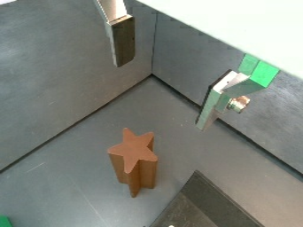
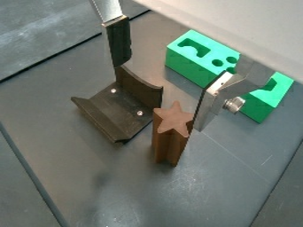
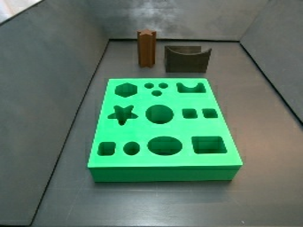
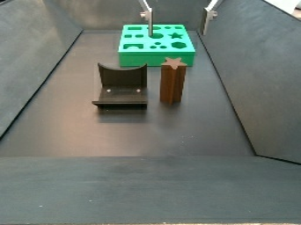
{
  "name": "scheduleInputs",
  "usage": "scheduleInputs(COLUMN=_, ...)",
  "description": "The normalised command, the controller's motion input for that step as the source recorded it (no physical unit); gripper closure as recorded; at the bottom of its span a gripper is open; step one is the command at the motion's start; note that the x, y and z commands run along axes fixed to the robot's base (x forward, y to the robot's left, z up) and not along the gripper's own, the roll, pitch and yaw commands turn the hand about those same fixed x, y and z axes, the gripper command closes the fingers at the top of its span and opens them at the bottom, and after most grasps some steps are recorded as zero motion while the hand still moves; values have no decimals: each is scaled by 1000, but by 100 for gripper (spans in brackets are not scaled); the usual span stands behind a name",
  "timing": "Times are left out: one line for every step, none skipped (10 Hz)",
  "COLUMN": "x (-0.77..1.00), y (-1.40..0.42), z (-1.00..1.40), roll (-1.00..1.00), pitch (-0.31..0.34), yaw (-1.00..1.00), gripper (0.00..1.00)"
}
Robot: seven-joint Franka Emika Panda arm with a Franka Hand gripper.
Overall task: Pick up the star object. Move up. Move to above the board. Insert the star object.
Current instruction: Pick up the star object.
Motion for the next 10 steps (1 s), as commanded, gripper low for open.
scheduleInputs(x=43, y=0, z=0, roll=0, pitch=40, yaw=0, gripper=0)
scheduleInputs(x=0, y=0, z=0, roll=0, pitch=10, yaw=0, gripper=0)
scheduleInputs(x=17, y=-140, z=-277, roll=-96, pitch=-93, yaw=0, gripper=0)
scheduleInputs(x=0, y=-500, z=-514, roll=0, pitch=-210, yaw=-31, gripper=0)
scheduleInputs(x=109, y=-454, z=-640, roll=0, pitch=-220, yaw=0, gripper=0)
scheduleInputs(x=163, y=-346, z=-657, roll=0, pitch=-206, yaw=-6, gripper=0)
scheduleInputs(x=140, y=-229, z=-623, roll=53, pitch=-140, yaw=0, gripper=0)
scheduleInputs(x=109, y=-151, z=-517, roll=149, pitch=-76, yaw=0, gripper=0)
scheduleInputs(x=-43, y=-83, z=-434, roll=254, pitch=-83, yaw=0, gripper=0)
scheduleInputs(x=-140, y=-49, z=-529, roll=239, pitch=-130, yaw=9, gripper=0)
